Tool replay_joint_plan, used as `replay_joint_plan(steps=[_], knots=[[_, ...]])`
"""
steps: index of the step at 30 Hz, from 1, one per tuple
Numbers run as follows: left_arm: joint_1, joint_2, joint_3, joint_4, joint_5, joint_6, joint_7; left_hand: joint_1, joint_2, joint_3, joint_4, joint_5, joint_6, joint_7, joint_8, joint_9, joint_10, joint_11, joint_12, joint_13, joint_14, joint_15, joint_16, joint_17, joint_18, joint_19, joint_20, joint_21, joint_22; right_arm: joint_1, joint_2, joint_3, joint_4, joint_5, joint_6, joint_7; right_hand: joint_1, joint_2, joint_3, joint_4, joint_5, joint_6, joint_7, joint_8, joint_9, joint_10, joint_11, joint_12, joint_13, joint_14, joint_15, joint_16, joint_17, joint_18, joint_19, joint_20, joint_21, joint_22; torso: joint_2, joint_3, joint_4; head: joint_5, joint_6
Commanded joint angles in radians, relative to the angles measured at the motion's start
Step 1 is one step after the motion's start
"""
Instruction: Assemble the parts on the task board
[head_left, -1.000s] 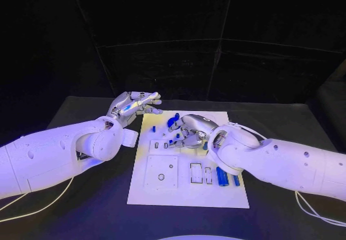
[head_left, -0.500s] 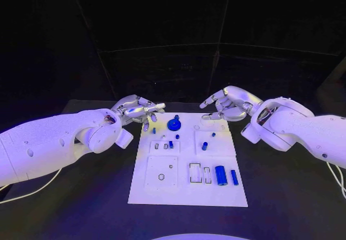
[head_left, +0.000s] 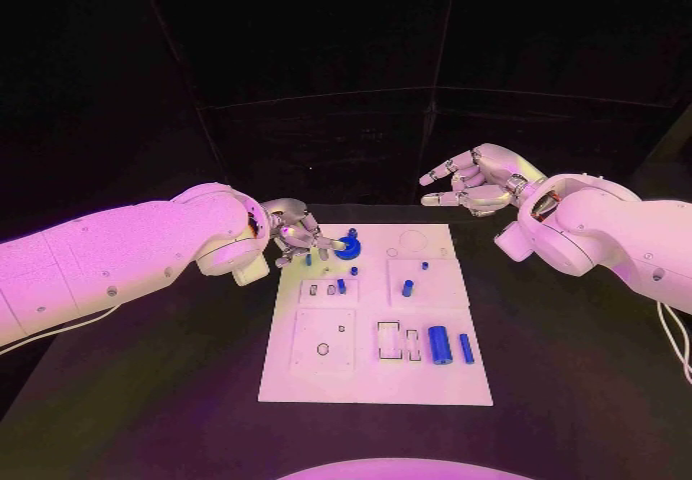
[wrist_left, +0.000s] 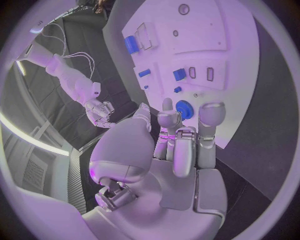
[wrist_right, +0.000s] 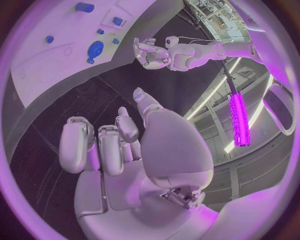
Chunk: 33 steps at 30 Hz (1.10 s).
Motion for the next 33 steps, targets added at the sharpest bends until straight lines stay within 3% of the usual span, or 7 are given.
replay_joint_plan(steps=[1,6,10,16,23,33], knots=[[0.012,0.022,-0.010,-0.015,-0.127,0.083,-0.136,-0.019,0.007,-0.031,0.027,-0.008,-0.009,-0.005,0.039,0.032,0.007,-0.002,0.036,0.035,0.099,-0.007,0.006,0.243,-0.011,0.006,-0.002,0.025,0.032,0.003,0.005,0.001,-0.009,0.006,0.008,-0.001,0.001,0.007,-0.007,0.000,0.003,-0.006,-0.001,0.004,-0.001,-0.007,0.003,-0.003,-0.001,0.058,-0.006,-0.005,0.087,0.014,-0.008,-0.003,-0.006,-0.002,-0.003,0.0022,0.0002,-0.001,-0.002],[0.026,0.070,-0.026,-0.048,-0.141,0.108,-0.174,-0.031,0.002,-0.067,0.041,-0.011,-0.026,-0.009,0.074,0.064,0.005,-0.007,0.053,0.050,0.100,-0.011,0.009,0.247,-0.013,0.004,-0.006,0.039,0.051,0.004,0.014,0.001,-0.025,-0.005,0.009,-0.011,0.000,0.007,-0.008,0.000,0.004,-0.007,-0.001,0.004,-0.001,-0.008,0.003,-0.005,-0.003,0.058,-0.006,-0.007,0.085,0.014,-0.009,-0.003,-0.008,-0.004,-0.001,0.0009,0.0004,-0.003,-0.002],[0.033,0.101,-0.045,-0.069,-0.154,0.126,-0.188,-0.029,0.011,-0.089,0.041,-0.011,-0.043,-0.011,0.103,0.093,0.008,-0.009,0.075,0.072,0.102,-0.013,0.015,0.256,-0.015,0.002,-0.008,0.052,0.069,0.005,0.021,0.001,-0.034,-0.010,0.012,-0.017,-0.001,0.007,-0.010,0.001,0.005,-0.007,-0.001,0.004,-0.002,-0.008,0.003,-0.005,-0.004,0.057,-0.006,-0.008,0.082,0.014,-0.009,-0.003,-0.009,-0.006,-0.002,0.0016,0.0017,-0.001,-0.003],[0.040,0.136,-0.062,-0.095,-0.162,0.150,-0.199,-0.027,0.019,-0.101,0.041,-0.010,-0.049,-0.014,0.125,0.114,0.016,-0.011,0.096,0.093,0.104,-0.014,0.020,0.263,-0.018,0.006,-0.009,0.066,0.088,0.005,0.027,0.001,-0.038,-0.016,0.015,-0.024,0.000,0.010,-0.014,0.002,0.012,-0.010,-0.001,0.005,-0.002,-0.009,0.003,-0.007,-0.006,0.057,-0.006,-0.011,0.079,0.015,-0.010,-0.003,-0.012,-0.010,-0.001,0.0002,0.0021,0.000,-0.006],[0.042,0.177,-0.078,-0.123,-0.165,0.173,-0.203,-0.027,0.026,-0.114,0.041,-0.011,-0.059,-0.016,0.141,0.132,0.014,-0.012,0.102,0.098,0.104,-0.015,0.020,0.263,-0.018,0.004,-0.010,0.072,0.096,0.005,0.035,0.001,-0.047,-0.034,0.021,-0.030,0.007,0.014,-0.023,0.003,0.064,-0.014,-0.001,0.011,-0.003,-0.009,0.002,-0.010,-0.010,0.058,-0.007,-0.016,0.075,0.015,-0.008,-0.004,-0.016,-0.013,0.000,-0.0006,0.0003,0.000,-0.011],[0.041,0.216,-0.095,-0.154,-0.165,0.182,-0.192,-0.021,0.030,-0.120,0.038,-0.010,-0.068,-0.016,0.151,0.143,0.012,-0.013,0.104,0.099,0.104,-0.016,0.020,0.263,-0.019,0.003,-0.010,0.075,0.101,0.005,0.043,0.001,-0.051,-0.044,0.026,-0.033,0.007,0.015,-0.023,0.003,0.067,-0.015,-0.001,0.011,-0.003,-0.010,0.002,-0.011,-0.012,0.058,-0.007,-0.017,0.074,0.015,-0.009,-0.004,-0.018,-0.016,0.001,-0.0013,0.0010,-0.003,-0.017]])
